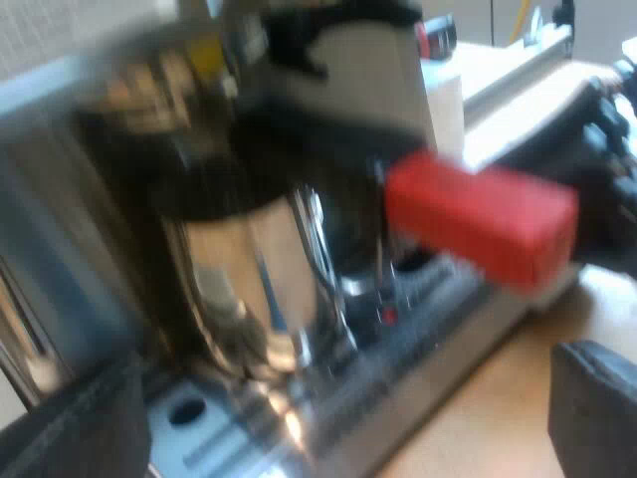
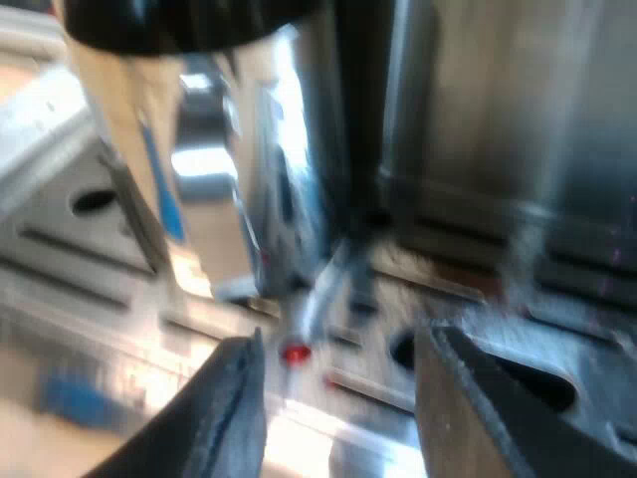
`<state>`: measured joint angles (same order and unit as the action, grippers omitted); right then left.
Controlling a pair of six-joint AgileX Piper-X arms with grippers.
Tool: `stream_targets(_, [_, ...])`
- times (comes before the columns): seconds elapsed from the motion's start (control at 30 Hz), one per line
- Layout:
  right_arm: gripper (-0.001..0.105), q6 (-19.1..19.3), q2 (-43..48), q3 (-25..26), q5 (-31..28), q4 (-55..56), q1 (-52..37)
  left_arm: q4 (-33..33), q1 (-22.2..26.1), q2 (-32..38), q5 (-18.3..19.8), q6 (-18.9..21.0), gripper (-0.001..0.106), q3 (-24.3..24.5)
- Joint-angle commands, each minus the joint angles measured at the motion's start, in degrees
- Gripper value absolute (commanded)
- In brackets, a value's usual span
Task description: Place mug into machine
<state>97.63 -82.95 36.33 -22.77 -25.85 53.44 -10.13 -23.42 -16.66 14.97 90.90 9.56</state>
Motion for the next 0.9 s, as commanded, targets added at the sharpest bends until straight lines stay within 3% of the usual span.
stream_targets(0.03, [0.039, -0.07, 3.36, 0.12, -0.64, 4.21, 0.79, 0.55, -0.27, 1.12, -0.17, 0.57, 0.082, 1.91])
stream_targets(0.13, [0.039, -0.07, 8.11, 0.12, -0.62, 7.36, 1.87, -0.67, -0.27, 3.36, -0.17, 0.71, 0.082, 4.15])
stream_targets(0.33, [0.034, -0.07, 14.03, 0.39, -0.62, 8.09, 4.91, -11.32, -0.27, 6.84, -0.17, 1.89, 0.082, 9.52])
stream_targets(0.5, [0.0, 0.27, 16.33, 2.37, -2.73, 8.09, 9.15, -12.88, -0.27, 9.01, 1.34, 2.14, 0.082, 14.31])
stream_targets(0.73, [0.0, 0.27, 15.1, 9.28, -7.83, 8.09, 10.27, -19.22, -0.27, 9.12, 2.32, 3.95, 0.082, 19.63])
stream_targets(0.9, [0.0, 0.27, 11.79, 14.38, -9.57, 8.09, 10.27, -19.75, -0.27, 9.17, 2.43, 3.95, 0.082, 22.07])
